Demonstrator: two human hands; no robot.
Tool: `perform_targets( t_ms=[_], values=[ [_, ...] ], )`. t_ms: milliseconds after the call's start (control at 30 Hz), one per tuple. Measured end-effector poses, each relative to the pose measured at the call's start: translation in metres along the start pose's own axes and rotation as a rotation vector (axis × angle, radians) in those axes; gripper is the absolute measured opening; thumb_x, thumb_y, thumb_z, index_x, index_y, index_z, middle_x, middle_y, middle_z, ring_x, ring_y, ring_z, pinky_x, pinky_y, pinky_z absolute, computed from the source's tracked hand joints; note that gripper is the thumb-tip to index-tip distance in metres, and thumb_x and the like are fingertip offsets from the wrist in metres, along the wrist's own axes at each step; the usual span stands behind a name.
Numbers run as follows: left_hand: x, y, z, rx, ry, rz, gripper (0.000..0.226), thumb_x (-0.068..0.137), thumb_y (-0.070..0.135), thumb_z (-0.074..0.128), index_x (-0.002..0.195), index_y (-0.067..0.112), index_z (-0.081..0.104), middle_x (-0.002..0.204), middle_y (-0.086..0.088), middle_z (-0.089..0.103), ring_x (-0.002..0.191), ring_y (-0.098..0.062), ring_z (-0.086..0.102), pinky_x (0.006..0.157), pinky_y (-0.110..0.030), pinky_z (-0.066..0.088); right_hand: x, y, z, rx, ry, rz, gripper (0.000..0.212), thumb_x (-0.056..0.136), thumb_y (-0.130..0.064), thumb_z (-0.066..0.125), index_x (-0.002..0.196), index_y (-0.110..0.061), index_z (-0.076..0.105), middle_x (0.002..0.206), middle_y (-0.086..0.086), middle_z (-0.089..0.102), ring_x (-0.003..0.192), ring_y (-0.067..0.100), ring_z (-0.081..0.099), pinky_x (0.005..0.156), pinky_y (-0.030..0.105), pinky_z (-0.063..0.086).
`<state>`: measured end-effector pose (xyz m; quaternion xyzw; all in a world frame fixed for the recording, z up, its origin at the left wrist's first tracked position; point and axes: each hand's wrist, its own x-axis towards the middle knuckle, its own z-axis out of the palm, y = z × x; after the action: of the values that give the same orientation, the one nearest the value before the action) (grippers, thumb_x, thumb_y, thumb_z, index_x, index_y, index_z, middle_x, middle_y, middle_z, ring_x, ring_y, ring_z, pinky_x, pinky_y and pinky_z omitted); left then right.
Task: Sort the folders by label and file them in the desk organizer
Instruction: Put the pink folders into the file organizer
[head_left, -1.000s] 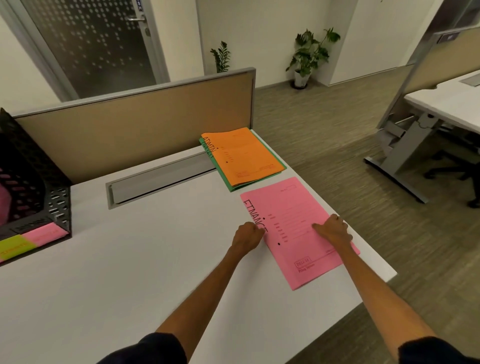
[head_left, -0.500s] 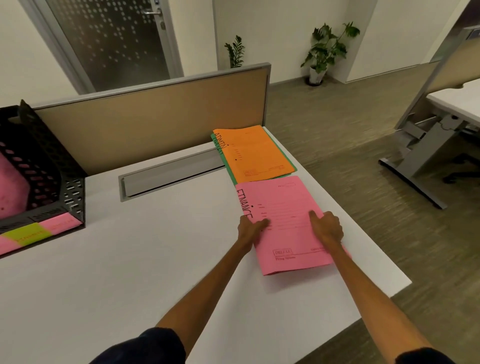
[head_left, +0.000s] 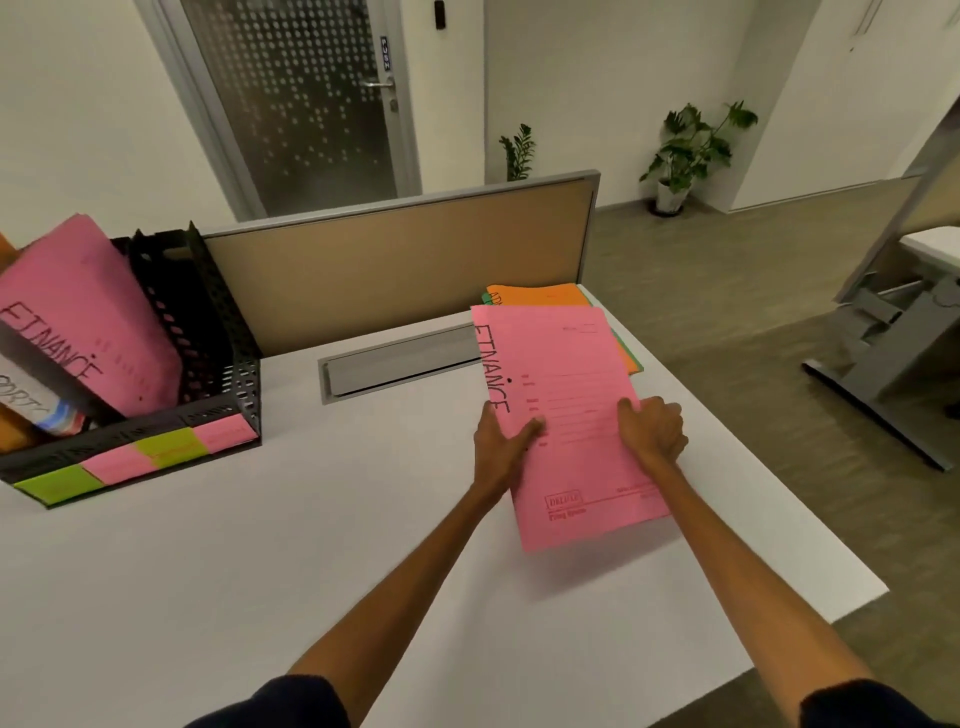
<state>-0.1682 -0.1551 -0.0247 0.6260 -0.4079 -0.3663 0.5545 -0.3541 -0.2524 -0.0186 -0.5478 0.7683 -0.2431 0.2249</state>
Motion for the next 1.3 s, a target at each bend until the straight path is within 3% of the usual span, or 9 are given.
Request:
perform_targets(
  t_ms=[100, 200, 467, 700, 833, 1000, 1167, 1233, 1300],
  values=[
    [-0.005, 0.006, -0.046, 0.048, 0.038, 0.076, 0.048, 0.083, 0.037, 0.074, 0.116, 0.014, 0.048, 0.103, 0.018, 0.060, 0.086, 0.003, 0.065, 0.061, -0.010, 0.053, -0.025, -0.039, 0.017, 0.069, -0.040, -0.113, 0.044, 0.089, -0.042, 0.056, 0.120, -0.012, 0.056, 0.128, 0.015, 0.048, 0.122, 0.034, 0.046, 0.104, 0.050, 0.033],
    [-0.012, 0.008, -0.091, 0.075, 0.056, 0.135, 0.042, 0.087, 0.035, 0.071, 0.113, 0.013, 0.047, 0.102, 0.019, 0.061, 0.084, 0.007, 0.066, 0.062, -0.012, 0.055, -0.055, -0.085, 0.034, 0.113, -0.096, -0.233, 0.046, 0.088, -0.042, 0.058, 0.125, -0.013, 0.053, 0.133, 0.012, 0.045, 0.125, 0.033, 0.044, 0.105, 0.051, 0.035],
    [-0.028, 0.005, -0.200, 0.117, 0.165, 0.212, 0.038, 0.090, 0.035, 0.066, 0.118, 0.017, 0.047, 0.108, 0.004, 0.067, 0.089, -0.015, 0.072, 0.072, -0.034, 0.062, -0.147, -0.221, 0.065, 0.248, -0.208, -0.736, 0.061, 0.086, -0.049, 0.065, 0.133, -0.016, 0.047, 0.140, 0.007, 0.040, 0.129, 0.024, 0.043, 0.103, 0.040, 0.039],
    [-0.049, 0.000, -0.285, 0.284, 0.311, 0.243, 0.033, 0.093, 0.041, 0.061, 0.111, 0.019, 0.045, 0.099, 0.014, 0.064, 0.080, -0.007, 0.070, 0.064, -0.022, 0.060, -0.245, -0.330, 0.079, 0.202, -0.324, -1.140, 0.082, 0.079, -0.059, 0.066, 0.146, -0.030, 0.030, 0.142, 0.001, 0.036, 0.124, 0.020, 0.041, 0.087, 0.037, 0.042],
    [-0.059, -0.001, -0.332, 0.354, 0.450, 0.259, 0.032, 0.093, 0.040, 0.060, 0.112, 0.017, 0.046, 0.108, 0.003, 0.069, 0.085, -0.015, 0.069, 0.070, -0.034, 0.060, -0.288, -0.372, 0.090, 0.177, -0.369, -1.227, 0.079, 0.075, -0.049, 0.075, 0.140, -0.023, 0.039, 0.137, 0.004, 0.041, 0.124, 0.022, 0.043, 0.096, 0.041, 0.045],
    [-0.071, -0.004, -0.384, 0.472, 0.609, 0.252, 0.026, 0.096, 0.041, 0.055, 0.106, 0.022, 0.041, 0.114, 0.003, 0.067, 0.087, -0.019, 0.068, 0.068, -0.035, 0.058, -0.336, -0.415, 0.103, 0.182, -0.343, -1.317, 0.087, 0.064, -0.048, 0.082, 0.131, -0.014, 0.039, 0.132, 0.006, 0.042, 0.119, 0.019, 0.041, 0.095, 0.030, 0.042],
    [-0.077, -0.007, -0.416, 0.506, 0.729, 0.272, 0.022, 0.099, 0.034, 0.051, 0.109, 0.017, 0.041, 0.120, -0.003, 0.064, 0.087, -0.017, 0.066, 0.068, -0.030, 0.058, -0.368, -0.440, 0.113, 0.155, -0.318, -1.374, 0.080, 0.059, -0.049, 0.085, 0.116, -0.015, 0.041, 0.115, 0.003, 0.045, 0.103, 0.016, 0.042, 0.079, 0.025, 0.036],
    [-0.077, -0.008, -0.425, 0.496, 0.739, 0.269, 0.023, 0.099, 0.033, 0.050, 0.113, 0.016, 0.042, 0.124, -0.003, 0.063, 0.091, -0.019, 0.066, 0.069, -0.030, 0.058, -0.376, -0.445, 0.116, 0.136, -0.304, -1.396, 0.076, 0.060, -0.051, 0.085, 0.114, -0.015, 0.044, 0.110, 0.000, 0.043, 0.101, 0.015, 0.040, 0.079, 0.024, 0.033],
    [-0.077, -0.011, -0.430, 0.484, 0.735, 0.269, 0.023, 0.100, 0.033, 0.050, 0.114, 0.017, 0.043, 0.125, -0.002, 0.062, 0.089, -0.015, 0.064, 0.064, -0.019, 0.052, -0.381, -0.450, 0.117, 0.119, -0.325, -1.417, 0.074, 0.060, -0.051, 0.085, 0.114, -0.016, 0.047, 0.109, -0.001, 0.042, 0.102, 0.014, 0.038, 0.081, 0.026, 0.034]
  ],
)
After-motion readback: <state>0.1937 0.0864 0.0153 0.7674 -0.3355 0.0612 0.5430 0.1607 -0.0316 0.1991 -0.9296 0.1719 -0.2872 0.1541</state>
